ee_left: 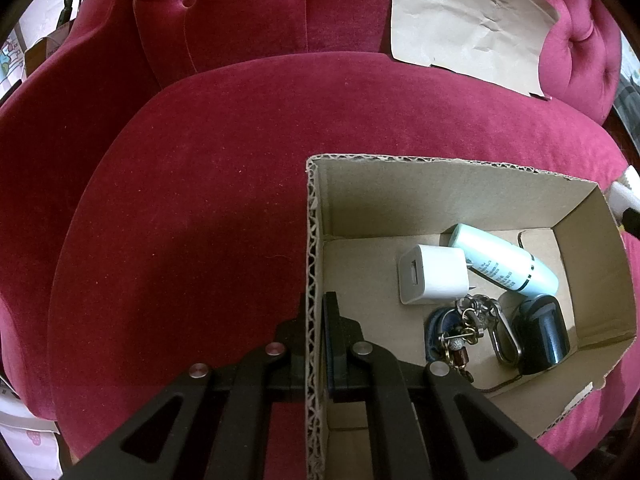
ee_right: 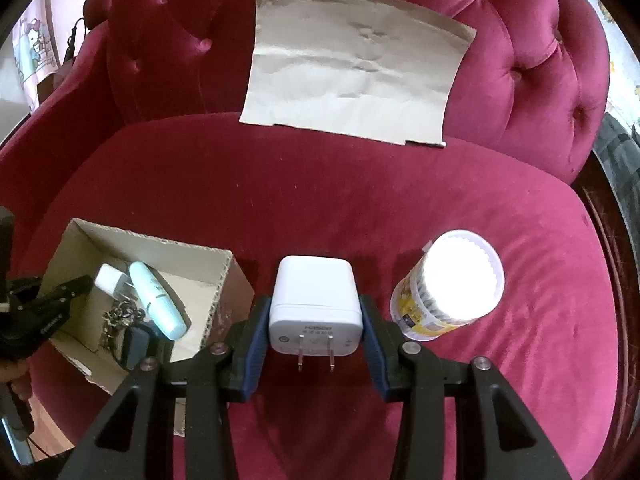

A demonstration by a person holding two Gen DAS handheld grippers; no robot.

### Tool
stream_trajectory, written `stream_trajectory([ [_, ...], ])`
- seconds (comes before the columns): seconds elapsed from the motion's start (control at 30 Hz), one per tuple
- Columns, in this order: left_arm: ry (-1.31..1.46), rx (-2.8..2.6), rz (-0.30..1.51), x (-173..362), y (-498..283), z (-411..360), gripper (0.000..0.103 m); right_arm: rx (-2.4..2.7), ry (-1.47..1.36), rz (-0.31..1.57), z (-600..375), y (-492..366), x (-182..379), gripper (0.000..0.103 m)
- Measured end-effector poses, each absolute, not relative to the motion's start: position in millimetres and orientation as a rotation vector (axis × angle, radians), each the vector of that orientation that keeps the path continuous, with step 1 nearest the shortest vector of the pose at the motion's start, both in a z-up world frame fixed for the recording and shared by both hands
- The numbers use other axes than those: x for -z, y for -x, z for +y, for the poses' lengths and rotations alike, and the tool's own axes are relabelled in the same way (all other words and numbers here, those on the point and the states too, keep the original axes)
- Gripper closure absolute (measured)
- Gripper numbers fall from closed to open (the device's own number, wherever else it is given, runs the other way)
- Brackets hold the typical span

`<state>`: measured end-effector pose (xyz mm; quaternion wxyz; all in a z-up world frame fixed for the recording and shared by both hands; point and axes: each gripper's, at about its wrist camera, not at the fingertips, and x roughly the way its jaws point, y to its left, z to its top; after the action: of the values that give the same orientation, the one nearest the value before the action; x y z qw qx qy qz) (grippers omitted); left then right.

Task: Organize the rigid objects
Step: 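Grasp the larger white charger with the right tool and lift it, then carry the larger white charger with the right tool over the box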

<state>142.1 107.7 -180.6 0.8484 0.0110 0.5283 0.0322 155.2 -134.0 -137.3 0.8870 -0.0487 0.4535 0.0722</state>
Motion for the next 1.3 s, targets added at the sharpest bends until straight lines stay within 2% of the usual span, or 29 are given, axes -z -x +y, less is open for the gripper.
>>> stream_trajectory([
  [0.6,-0.03,-0.066,1.111,180,-141,106,0.099,-0.23,0.091,0.902,-96,-146,102,0.057],
  [1.3,-0.033,-0.065,1.109,179,-139,105,0.099,-0.369,0.103,0.932,-25,-135,111,0.057],
])
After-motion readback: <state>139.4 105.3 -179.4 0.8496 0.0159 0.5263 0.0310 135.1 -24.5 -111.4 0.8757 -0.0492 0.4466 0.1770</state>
